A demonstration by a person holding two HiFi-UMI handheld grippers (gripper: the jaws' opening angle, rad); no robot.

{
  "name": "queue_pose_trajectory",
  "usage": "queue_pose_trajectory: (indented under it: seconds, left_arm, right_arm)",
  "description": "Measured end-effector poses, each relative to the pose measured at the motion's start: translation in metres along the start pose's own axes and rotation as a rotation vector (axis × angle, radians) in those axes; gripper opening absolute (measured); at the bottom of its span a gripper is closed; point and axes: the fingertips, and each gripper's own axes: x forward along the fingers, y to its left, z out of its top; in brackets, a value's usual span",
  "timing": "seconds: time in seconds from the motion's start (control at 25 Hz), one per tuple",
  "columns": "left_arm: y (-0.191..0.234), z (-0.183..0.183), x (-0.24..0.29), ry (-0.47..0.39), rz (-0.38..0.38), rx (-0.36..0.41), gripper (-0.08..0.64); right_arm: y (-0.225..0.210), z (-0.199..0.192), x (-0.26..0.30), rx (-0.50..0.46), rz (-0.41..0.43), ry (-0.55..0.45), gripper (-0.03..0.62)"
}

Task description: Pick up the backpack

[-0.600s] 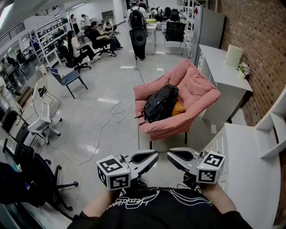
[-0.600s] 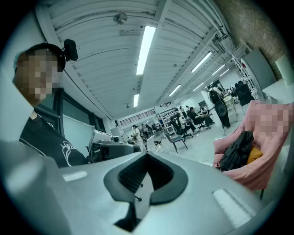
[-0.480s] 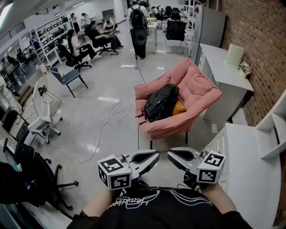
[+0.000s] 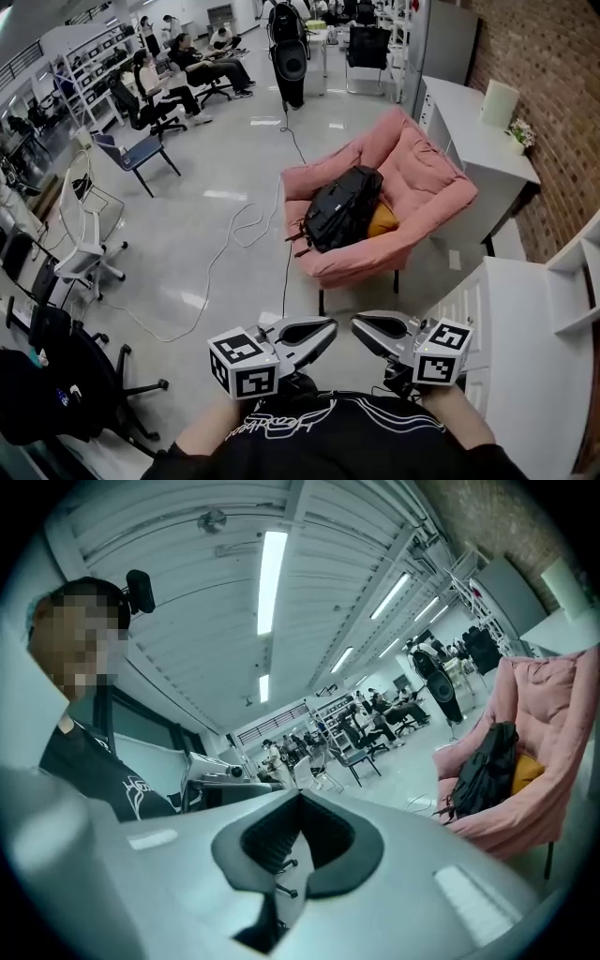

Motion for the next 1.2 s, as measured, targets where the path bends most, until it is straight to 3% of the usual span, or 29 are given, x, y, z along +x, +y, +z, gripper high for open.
queue_pose_trajectory:
  seconds: [0.4,0.64,1.0,1.2]
  left_arm:
    - [0.099,0.025,-0.033,0.038,0.003,-0.095,0.003]
    - [0.162,0.049,-0.066,0.032,0.019,-0.105,0.003]
    - [0.212,0.067,-0.092,0.027,0.042,-0.071,0.003]
    - [0.233,0.075,-0.092,0.012,0.046,-0.095,0.003]
  right_arm:
    - [-0.047,-0.002,0.095,0.101,-0.051,0.037,0.005]
    - [-0.068,0.004,0.157,0.119,-0.074,0.047,0.005]
    - [-0.084,0.011,0.208,0.111,-0.099,0.063,0.005]
    - [-0.100,0.017,0.219,0.125,-0.120,0.063,0.006]
